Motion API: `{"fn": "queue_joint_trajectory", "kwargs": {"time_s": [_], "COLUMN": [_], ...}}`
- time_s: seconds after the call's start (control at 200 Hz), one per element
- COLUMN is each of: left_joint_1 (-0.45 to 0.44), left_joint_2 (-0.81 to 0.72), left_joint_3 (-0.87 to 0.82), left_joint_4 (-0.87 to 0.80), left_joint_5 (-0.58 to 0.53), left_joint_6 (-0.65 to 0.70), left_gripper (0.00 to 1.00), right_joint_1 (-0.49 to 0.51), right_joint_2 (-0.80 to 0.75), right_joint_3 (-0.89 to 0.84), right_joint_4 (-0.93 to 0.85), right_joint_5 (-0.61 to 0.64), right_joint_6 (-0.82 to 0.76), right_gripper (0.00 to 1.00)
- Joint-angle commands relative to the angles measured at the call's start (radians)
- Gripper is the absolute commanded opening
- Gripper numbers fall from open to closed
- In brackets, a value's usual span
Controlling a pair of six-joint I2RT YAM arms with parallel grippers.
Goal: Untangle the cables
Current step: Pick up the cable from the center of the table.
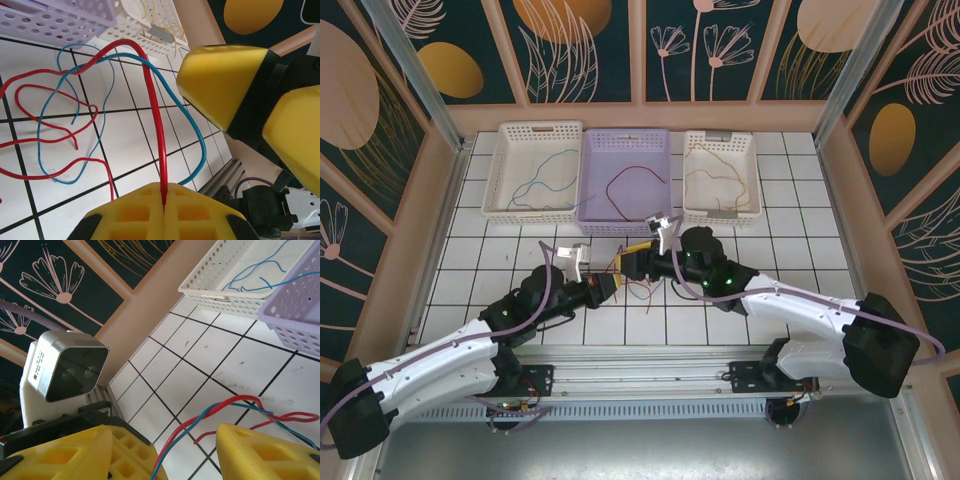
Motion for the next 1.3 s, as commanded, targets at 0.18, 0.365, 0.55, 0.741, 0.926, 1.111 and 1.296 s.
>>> {"fn": "queue_joint_trajectory", "kwargs": {"time_s": [0.18, 0.365, 0.55, 0.741, 0.926, 1.111, 1.296], "left_joint_1": [0.002, 0.002, 0.003, 0.002, 0.002, 0.003, 0.003], "left_joint_2": [0.019, 0.012, 0.002, -0.015, -0.046, -0.087, -0.129], "left_joint_3": [0.040, 0.040, 0.035, 0.038, 0.030, 0.041, 0.102], "left_joint_4": [-0.004, -0.015, -0.024, -0.047, -0.085, -0.141, -0.172], "left_joint_5": [0.008, 0.002, -0.004, -0.009, -0.018, -0.040, -0.032], "left_joint_6": [0.022, 0.025, 0.025, 0.029, 0.031, 0.040, 0.041], "left_gripper": [0.00, 0.00, 0.00, 0.00, 0.00, 0.00, 0.00], "right_joint_1": [0.051, 0.053, 0.053, 0.050, 0.013, -0.093, -0.134], "right_joint_2": [0.082, 0.069, 0.061, -0.001, -0.119, -0.235, -0.263], "right_joint_3": [0.048, 0.048, 0.049, 0.029, -0.011, -0.087, -0.133], "right_joint_4": [-0.017, -0.036, -0.050, -0.093, -0.157, -0.176, -0.196], "right_joint_5": [0.023, 0.051, 0.058, 0.114, 0.177, 0.123, 0.080], "right_joint_6": [-0.012, -0.022, -0.024, -0.037, -0.049, -0.016, -0.029], "right_gripper": [0.52, 0.36, 0.18, 0.01, 0.00, 0.00, 0.09]}}
